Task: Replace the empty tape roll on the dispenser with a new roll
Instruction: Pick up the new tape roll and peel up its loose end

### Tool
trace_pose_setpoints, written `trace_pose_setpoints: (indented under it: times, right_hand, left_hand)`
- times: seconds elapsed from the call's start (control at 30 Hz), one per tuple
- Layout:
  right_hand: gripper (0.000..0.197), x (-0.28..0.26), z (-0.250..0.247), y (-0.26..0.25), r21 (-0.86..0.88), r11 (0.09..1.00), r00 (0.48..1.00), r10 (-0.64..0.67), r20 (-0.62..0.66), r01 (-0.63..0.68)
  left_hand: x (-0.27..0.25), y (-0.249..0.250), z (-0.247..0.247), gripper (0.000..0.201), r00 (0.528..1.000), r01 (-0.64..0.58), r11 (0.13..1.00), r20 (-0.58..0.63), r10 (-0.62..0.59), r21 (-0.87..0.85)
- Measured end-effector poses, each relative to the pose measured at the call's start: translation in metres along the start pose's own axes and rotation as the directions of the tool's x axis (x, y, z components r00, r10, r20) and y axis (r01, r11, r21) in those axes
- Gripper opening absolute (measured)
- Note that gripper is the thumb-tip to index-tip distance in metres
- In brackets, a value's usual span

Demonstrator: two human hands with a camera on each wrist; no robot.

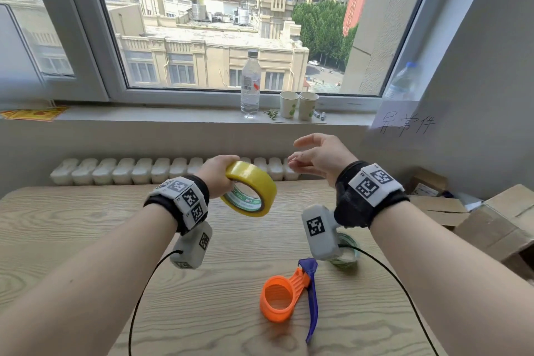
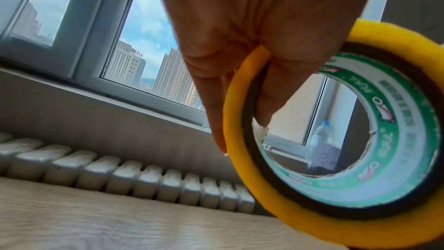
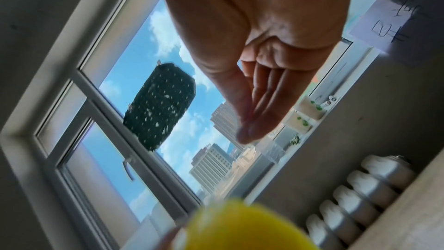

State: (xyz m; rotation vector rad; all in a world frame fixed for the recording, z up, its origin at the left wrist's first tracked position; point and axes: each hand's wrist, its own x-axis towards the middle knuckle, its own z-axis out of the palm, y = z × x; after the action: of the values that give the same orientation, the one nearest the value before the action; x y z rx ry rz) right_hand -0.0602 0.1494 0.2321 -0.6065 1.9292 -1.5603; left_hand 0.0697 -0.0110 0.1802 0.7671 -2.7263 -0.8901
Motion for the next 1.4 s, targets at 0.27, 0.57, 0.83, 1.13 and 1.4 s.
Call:
trace_pose_setpoints:
  times: [0.27,0.57,0.83,1.13,1.4]
  right_hand:
    - [0.024,0.009,0.023,0.019,-0.382,0.913,0.988,-0.157,-0.009,0.142]
    - [0.022,0.005,0.026,0.015,-0.396,0.911,0.983,-0.047,0.177,0.115]
    - [0.015,0.007,0.016,0.017,-0.272,0.961,0.974,0.025,0.226,0.038]
    - [0.027,0.004,0.023,0.02,-0.3,0.954,0.991,0.021,0.131,0.02]
    - [0.016,-0.001,0.023,0.012,-0.485,0.848,0.974,-0.151,0.169,0.216]
  left_hand:
    - [0.005,0.007,-0.003,0.034,0.999,-0.034,0.999,0.028,0.035,-0.02]
    - [0.005,0.01,-0.001,0.02,0.998,-0.053,0.998,0.015,0.054,-0.023]
    - [0.004,0.01,0.001,0.021,0.997,-0.071,0.997,-0.014,0.07,-0.036]
    - [0.003,0.016,0.002,0.037,0.998,-0.069,0.998,-0.005,0.069,0.0]
    - [-0.003,0.02,0.002,0.038,0.999,0.001,1.0,0.053,-0.002,0.02]
